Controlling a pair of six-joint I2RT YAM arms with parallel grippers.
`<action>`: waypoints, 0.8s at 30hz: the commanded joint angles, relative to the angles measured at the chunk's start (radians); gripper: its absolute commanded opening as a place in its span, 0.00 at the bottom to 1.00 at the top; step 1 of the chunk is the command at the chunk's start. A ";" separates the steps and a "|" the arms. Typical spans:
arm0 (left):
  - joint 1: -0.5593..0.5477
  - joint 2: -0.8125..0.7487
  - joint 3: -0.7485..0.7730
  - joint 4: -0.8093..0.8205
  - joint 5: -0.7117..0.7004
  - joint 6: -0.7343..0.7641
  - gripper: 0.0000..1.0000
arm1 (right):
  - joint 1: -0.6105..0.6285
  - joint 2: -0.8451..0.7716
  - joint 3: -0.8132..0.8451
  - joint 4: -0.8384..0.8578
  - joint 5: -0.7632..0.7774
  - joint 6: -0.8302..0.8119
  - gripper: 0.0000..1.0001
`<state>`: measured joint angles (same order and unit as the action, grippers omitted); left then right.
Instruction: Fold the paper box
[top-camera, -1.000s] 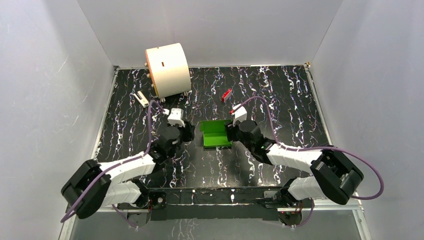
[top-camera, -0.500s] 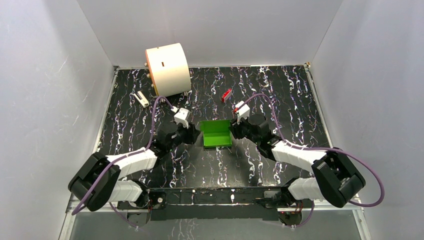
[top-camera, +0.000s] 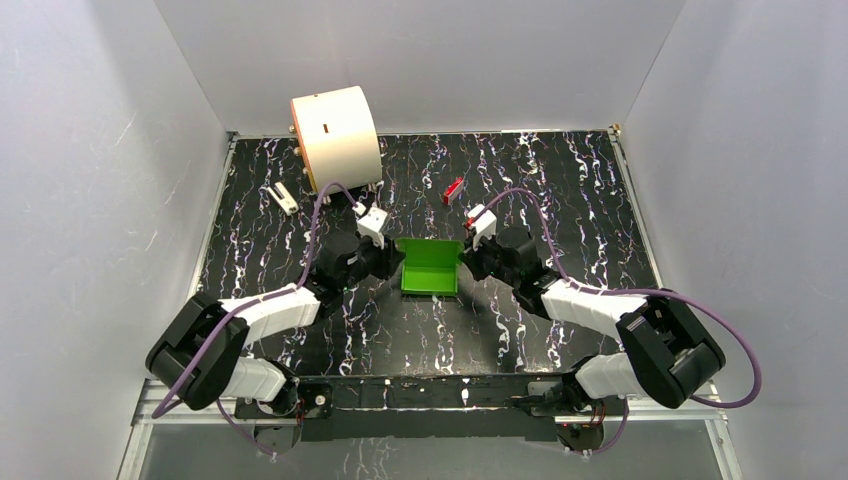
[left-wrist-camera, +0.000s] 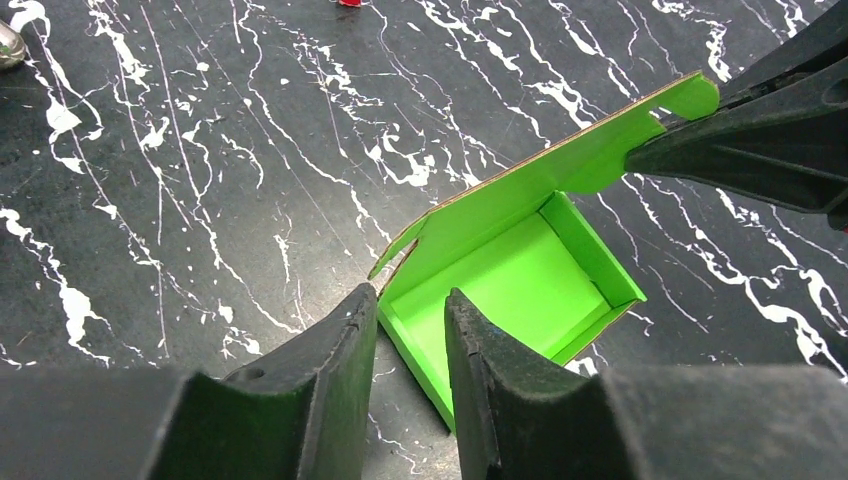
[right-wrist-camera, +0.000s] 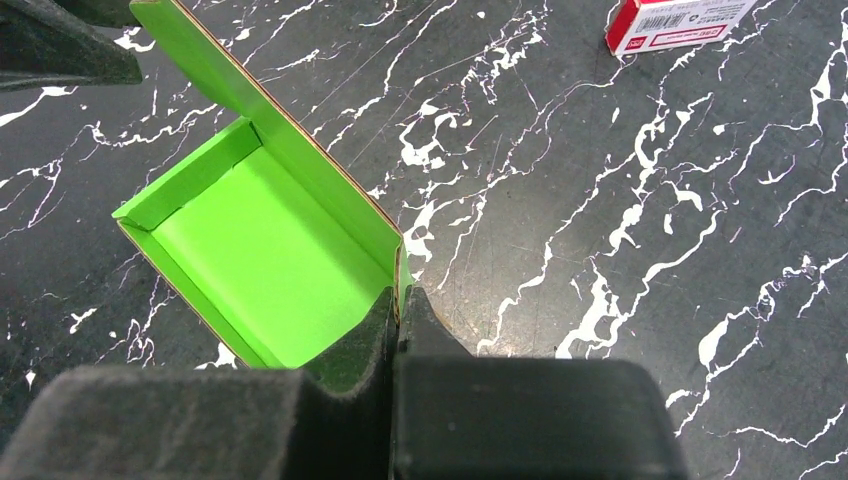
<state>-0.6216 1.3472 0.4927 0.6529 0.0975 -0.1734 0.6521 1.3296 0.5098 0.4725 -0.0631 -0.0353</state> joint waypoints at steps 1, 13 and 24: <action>0.002 -0.033 0.022 0.002 -0.027 0.069 0.29 | 0.001 -0.009 0.027 0.045 -0.033 -0.024 0.00; 0.066 -0.009 0.011 0.045 0.038 0.089 0.34 | 0.001 0.001 0.054 0.023 -0.029 -0.067 0.00; 0.103 0.051 0.041 0.063 0.231 0.081 0.21 | 0.001 0.028 0.074 0.015 -0.052 -0.061 0.00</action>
<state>-0.5236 1.3918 0.4927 0.6628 0.2333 -0.1047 0.6525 1.3396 0.5301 0.4622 -0.0898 -0.0906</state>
